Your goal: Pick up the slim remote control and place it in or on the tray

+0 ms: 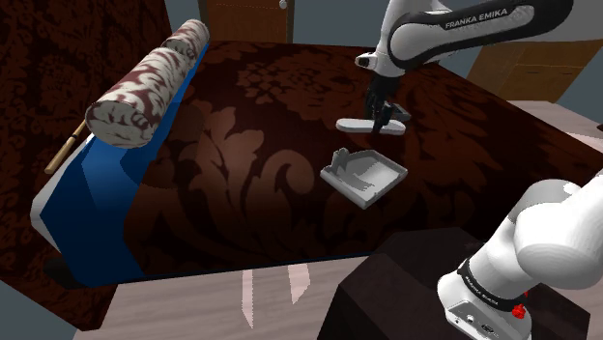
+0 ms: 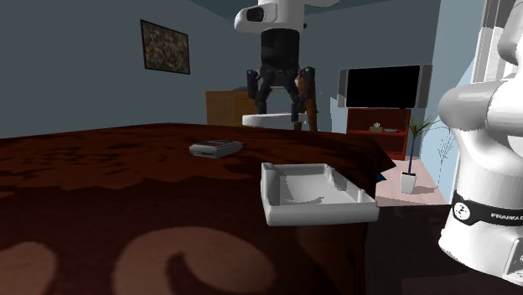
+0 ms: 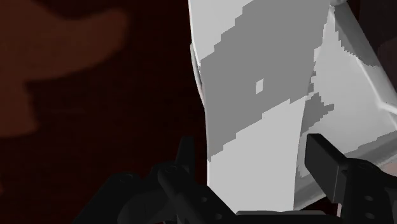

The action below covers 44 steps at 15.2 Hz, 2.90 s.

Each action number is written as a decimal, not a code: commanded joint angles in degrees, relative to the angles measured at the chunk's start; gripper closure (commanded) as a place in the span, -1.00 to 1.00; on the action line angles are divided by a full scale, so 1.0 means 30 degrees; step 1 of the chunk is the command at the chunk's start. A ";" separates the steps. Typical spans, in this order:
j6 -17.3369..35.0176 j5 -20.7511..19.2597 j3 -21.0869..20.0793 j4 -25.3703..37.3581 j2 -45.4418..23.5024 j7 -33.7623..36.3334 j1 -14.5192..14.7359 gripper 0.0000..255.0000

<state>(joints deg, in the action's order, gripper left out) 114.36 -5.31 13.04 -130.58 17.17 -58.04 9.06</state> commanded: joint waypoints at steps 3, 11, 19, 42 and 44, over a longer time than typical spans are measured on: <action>-0.0604 -0.0160 -0.1077 -0.2213 0.2770 0.1528 0.0297 1.00; 0.1205 -0.0206 -0.1195 -0.4112 0.2842 0.1857 0.0327 1.00; 0.3304 -0.0260 -0.1046 -0.5394 0.2022 0.1869 0.0314 1.00; 0.0593 -0.0176 -0.1266 -0.3721 0.3062 0.1889 0.0349 -1.00; 0.0593 -0.0176 -0.1266 -0.3721 0.3062 0.1889 0.0349 -1.00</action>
